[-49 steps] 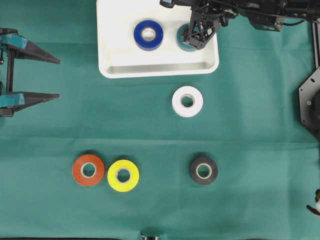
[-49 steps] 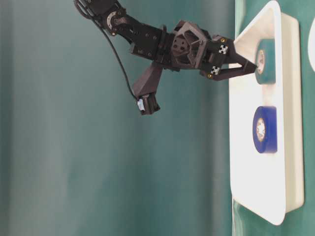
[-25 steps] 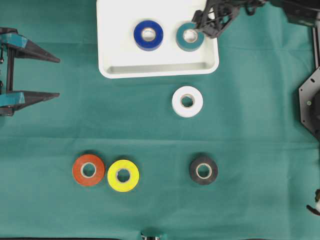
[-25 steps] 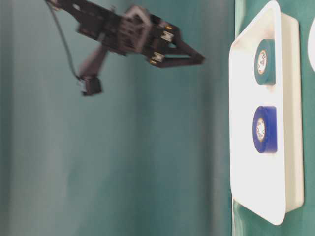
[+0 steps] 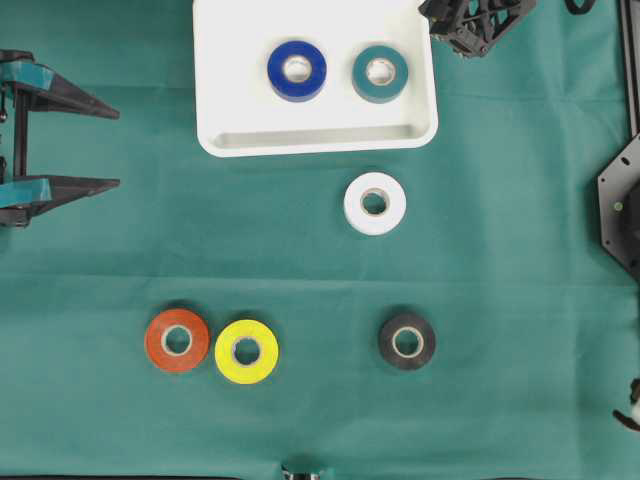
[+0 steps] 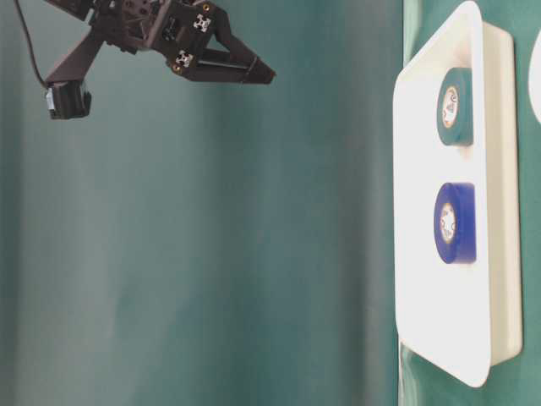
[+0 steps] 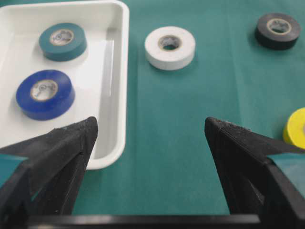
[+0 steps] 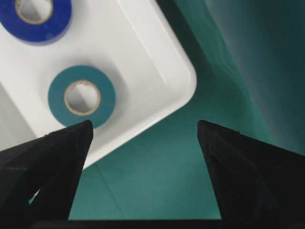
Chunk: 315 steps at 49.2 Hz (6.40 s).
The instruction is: Pick up the tape from a random location and place it into the white case.
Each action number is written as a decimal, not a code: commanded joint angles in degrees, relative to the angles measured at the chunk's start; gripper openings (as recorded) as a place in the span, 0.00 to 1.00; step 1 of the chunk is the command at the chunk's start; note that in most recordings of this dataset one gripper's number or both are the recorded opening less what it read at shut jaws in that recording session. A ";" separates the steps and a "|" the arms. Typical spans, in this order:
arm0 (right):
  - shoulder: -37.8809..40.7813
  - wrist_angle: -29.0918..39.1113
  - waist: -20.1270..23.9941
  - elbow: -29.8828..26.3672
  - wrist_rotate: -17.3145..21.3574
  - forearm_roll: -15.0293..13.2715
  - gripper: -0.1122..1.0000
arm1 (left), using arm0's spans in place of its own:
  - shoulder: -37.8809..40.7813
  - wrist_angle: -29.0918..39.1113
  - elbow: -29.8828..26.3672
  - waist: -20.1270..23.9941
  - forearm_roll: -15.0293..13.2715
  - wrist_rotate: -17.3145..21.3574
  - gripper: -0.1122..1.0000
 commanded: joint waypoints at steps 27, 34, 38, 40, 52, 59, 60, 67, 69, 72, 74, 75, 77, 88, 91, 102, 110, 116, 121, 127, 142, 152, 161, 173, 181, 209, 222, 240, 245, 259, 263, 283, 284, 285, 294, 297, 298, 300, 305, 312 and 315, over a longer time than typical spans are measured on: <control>0.53 -0.62 16.88 -0.97 2.29 0.53 0.89 | 0.26 -0.26 -0.70 0.26 -0.09 0.00 0.98; 1.14 -1.05 24.08 -1.14 3.96 0.44 0.89 | 0.26 -0.26 -0.70 0.26 -0.09 0.00 0.98; 1.41 -1.32 27.60 -1.14 4.83 0.44 0.89 | 0.26 -0.26 -0.70 0.26 -0.09 0.00 0.98; 1.58 -1.32 29.09 -1.23 5.36 0.44 0.89 | 0.26 -0.26 -0.70 0.26 -0.09 0.00 0.98; 2.11 -1.14 34.10 -1.58 7.38 0.09 0.88 | 0.26 -0.26 -0.70 0.26 -0.18 0.00 0.98; 2.02 -1.05 34.10 -1.58 7.12 -1.05 0.88 | 0.26 -0.26 -0.70 0.44 -0.18 0.00 0.98; 1.85 -1.14 34.10 -1.49 7.03 -1.41 0.88 | 0.26 -0.26 -0.79 0.44 -0.18 0.00 0.98; -0.26 -1.14 34.10 0.18 7.21 -1.76 0.88 | 0.26 -0.26 -0.70 0.35 -0.18 0.00 0.98; -1.41 -1.23 34.10 0.97 7.29 -1.76 0.88 | 0.26 -0.18 -0.70 0.44 -0.18 0.00 0.98; -3.43 -1.93 34.10 2.37 7.47 -1.76 0.88 | 0.26 -0.09 -0.70 0.35 -0.18 0.00 0.98; -5.10 -2.72 34.10 3.43 7.47 -1.76 0.88 | 0.26 0.09 -0.70 0.44 -0.09 0.00 0.98; -5.89 -3.16 34.10 4.04 7.47 -1.76 0.88 | 0.26 0.09 -0.70 0.44 -0.18 0.00 0.98; -8.00 -4.66 34.10 5.54 7.56 -1.76 0.88 | 0.26 0.18 -0.70 0.35 -0.09 0.00 0.98; -19.07 -10.99 34.10 13.89 8.00 -1.93 0.88 | 0.26 0.18 -0.62 0.44 -0.09 -0.09 0.98; -22.15 -13.62 34.10 16.70 8.00 -2.02 0.88 | 0.26 0.26 -0.62 0.35 -0.09 -0.09 0.98; -31.73 -21.80 33.22 26.81 8.00 -2.11 0.88 | 0.26 0.26 -0.62 0.44 -0.09 -0.09 0.98; -37.53 -26.19 31.29 33.84 8.17 -2.02 0.88 | 0.26 0.26 -0.53 0.35 -0.09 -0.09 0.98; -40.69 -30.23 29.71 38.41 8.53 -2.02 0.88 | 0.26 0.26 -0.53 0.35 -0.18 -0.09 0.98; -42.10 -32.43 29.09 40.87 8.61 -1.93 0.88 | 0.26 0.26 -0.44 0.35 -0.18 -0.09 0.98; -42.10 -33.40 29.09 41.31 8.61 -1.85 0.88 | 0.26 0.26 -0.44 0.35 -0.09 0.00 0.98; -41.75 -33.57 29.09 41.22 8.61 -1.76 0.88 | 0.26 0.09 -0.53 -1.85 -0.26 -0.09 0.98; -41.75 -33.66 29.09 41.22 8.61 -1.76 0.88 | 0.26 -0.18 -0.53 -6.86 -0.26 -0.79 0.98; -41.48 -33.57 29.00 41.22 8.61 -1.67 0.88 | 0.26 -0.26 -0.62 -9.84 -0.35 -1.93 0.98; -41.31 -33.57 29.09 41.22 8.61 -1.67 0.88 | 0.35 -0.53 -0.62 -10.28 -0.35 -2.81 0.98; -41.31 -33.66 29.09 41.13 8.61 -1.76 0.88 | 1.93 -3.16 -0.70 -10.28 -0.35 -2.90 0.98; -40.52 -33.66 29.00 40.96 8.53 -2.02 0.88 | 29.00 -13.54 -15.56 -10.55 -0.35 -2.81 0.98; -40.17 -33.66 29.09 41.04 8.35 -2.11 0.88 | 44.12 -7.29 -34.19 -12.66 -0.26 -2.37 0.98; -39.29 -33.84 29.00 41.13 8.26 -2.20 0.88 | 57.57 -0.35 -54.84 -14.59 -0.26 -2.46 0.98; -39.11 -34.28 29.00 41.13 8.17 -2.37 0.88 | 59.94 -0.09 -58.62 -14.59 -0.26 -2.37 0.98; -39.02 -34.63 28.92 41.13 8.17 -3.08 0.88 | 64.42 2.11 -65.48 -14.50 -0.26 -2.46 0.98; -39.02 -34.72 29.00 41.13 8.17 -3.16 0.88 | 65.04 2.46 -66.27 -14.50 -0.26 -2.46 0.98; -39.02 -34.80 28.83 40.96 8.17 -3.16 0.88 | 66.01 10.02 -68.82 -14.24 -0.26 -5.10 0.98; -39.02 -34.80 28.92 40.96 8.17 -3.16 0.88 | 66.27 11.43 -69.35 -14.15 -0.26 -5.27 0.98; -39.02 -34.80 28.83 40.96 8.17 -3.16 0.88 | 66.53 12.92 -69.96 -14.15 -0.26 -5.45 0.98; -38.94 -34.80 28.83 40.96 8.17 -3.16 0.88 | 69.52 27.25 -76.99 -13.97 -0.09 -5.71 0.98; -38.94 -34.80 28.92 40.96 8.17 -3.16 0.88 | 70.58 31.29 -79.37 -14.06 0.09 -5.71 0.98; -38.94 -34.80 28.83 40.96 8.17 -3.16 0.88 | 70.84 32.61 -80.16 -14.06 0.09 -5.71 0.98; -38.85 -34.80 28.83 40.96 8.17 -3.16 0.88 | 71.54 34.98 -81.74 -14.06 0.18 -5.71 0.98; -38.76 -34.80 28.83 41.04 8.17 -3.16 0.88 | 73.21 40.78 -85.61 -13.97 0.53 -5.80 0.98; -38.76 -34.80 28.92 41.04 8.17 -3.16 0.88 | 74.71 45.70 -89.12 -13.89 0.53 -5.89 0.98; -38.76 -34.80 28.83 40.96 8.17 -3.16 0.88 | 75.06 45.88 -89.74 -13.89 0.53 -6.06 0.98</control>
